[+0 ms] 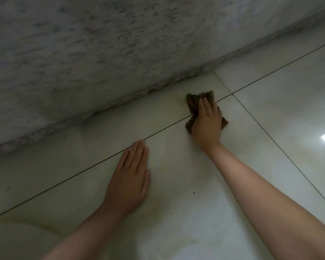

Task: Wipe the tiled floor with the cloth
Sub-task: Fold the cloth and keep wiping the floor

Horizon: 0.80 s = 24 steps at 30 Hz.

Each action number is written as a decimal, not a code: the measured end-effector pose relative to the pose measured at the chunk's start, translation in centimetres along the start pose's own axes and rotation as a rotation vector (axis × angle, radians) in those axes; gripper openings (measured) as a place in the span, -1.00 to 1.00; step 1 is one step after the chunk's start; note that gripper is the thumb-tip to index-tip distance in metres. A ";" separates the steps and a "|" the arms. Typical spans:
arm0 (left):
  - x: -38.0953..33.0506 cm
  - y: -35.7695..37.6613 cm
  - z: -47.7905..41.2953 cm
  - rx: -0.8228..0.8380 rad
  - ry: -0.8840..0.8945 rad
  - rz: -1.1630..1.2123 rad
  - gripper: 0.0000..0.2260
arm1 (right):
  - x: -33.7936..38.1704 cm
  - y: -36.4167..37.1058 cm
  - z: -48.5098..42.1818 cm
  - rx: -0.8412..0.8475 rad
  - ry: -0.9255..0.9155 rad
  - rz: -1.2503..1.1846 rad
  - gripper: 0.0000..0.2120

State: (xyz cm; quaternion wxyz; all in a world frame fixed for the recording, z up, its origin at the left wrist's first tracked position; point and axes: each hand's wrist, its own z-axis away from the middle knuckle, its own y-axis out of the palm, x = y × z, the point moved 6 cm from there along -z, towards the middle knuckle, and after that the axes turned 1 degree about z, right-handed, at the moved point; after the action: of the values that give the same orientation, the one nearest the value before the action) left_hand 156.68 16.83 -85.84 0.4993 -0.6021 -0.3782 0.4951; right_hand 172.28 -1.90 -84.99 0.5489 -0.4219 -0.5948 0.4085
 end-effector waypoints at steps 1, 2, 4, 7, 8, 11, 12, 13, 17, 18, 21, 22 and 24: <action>0.0 0.0 0.1 -0.007 0.003 0.006 -0.49 | 1.4 0.5 1.9 0.008 -0.064 0.006 -0.45; 0.1 0.1 0.1 -0.012 0.002 0.013 -0.48 | 2.8 1.0 4.2 0.029 -0.136 0.012 -0.45; 0.3 0.3 0.2 -0.013 0.001 0.024 -0.45 | 5.0 1.7 9.2 0.090 -0.242 0.011 -0.46; 0.2 0.1 0.3 -0.036 0.031 0.095 -0.45 | 6.5 1.6 16.0 0.149 -0.375 -0.049 -0.48; 0.0 -0.4 0.4 -0.052 0.060 0.133 -0.48 | 6.5 1.5 17.4 0.192 -0.456 -0.048 -0.50; 1.3 -2.0 2.4 -0.120 0.103 0.206 -0.50 | 5.6 -0.1 16.7 0.345 -0.537 -0.070 -0.58; 2.5 -2.3 3.8 -0.126 0.080 0.201 -0.51 | 4.9 -1.0 14.4 0.270 -0.501 -0.047 -0.54; 4.0 -2.7 5.5 -0.131 0.044 0.180 -0.51 | 3.9 -1.7 11.7 0.186 -0.454 -0.014 -0.52; 12.7 -4.3 13.2 -0.131 -0.158 0.043 -0.47 | 4.5 1.6 6.6 0.132 0.159 0.102 -0.50; 14.8 -4.5 14.9 -0.118 -0.211 0.008 -0.46 | 7.5 2.5 7.1 0.052 0.181 0.088 -0.49; 19.7 -4.9 19.6 -0.079 -0.364 -0.052 -0.39 | 19.5 5.7 10.3 -0.089 -0.075 0.048 -0.52; 20.6 -4.8 20.7 -0.067 -0.402 -0.056 -0.36 | 23.3 7.1 12.1 -0.061 -0.173 0.019 -0.52; 21.6 -4.6 22.2 -0.051 -0.466 -0.062 -0.31 | 30.0 9.3 16.9 0.020 -0.395 -0.046 -0.52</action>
State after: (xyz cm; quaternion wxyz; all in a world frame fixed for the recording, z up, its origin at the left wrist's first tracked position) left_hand 140.08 43.41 -86.29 0.3982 -0.4721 -0.5138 0.5955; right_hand 154.65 29.07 -85.63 0.4349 -0.3144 -0.6962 0.4768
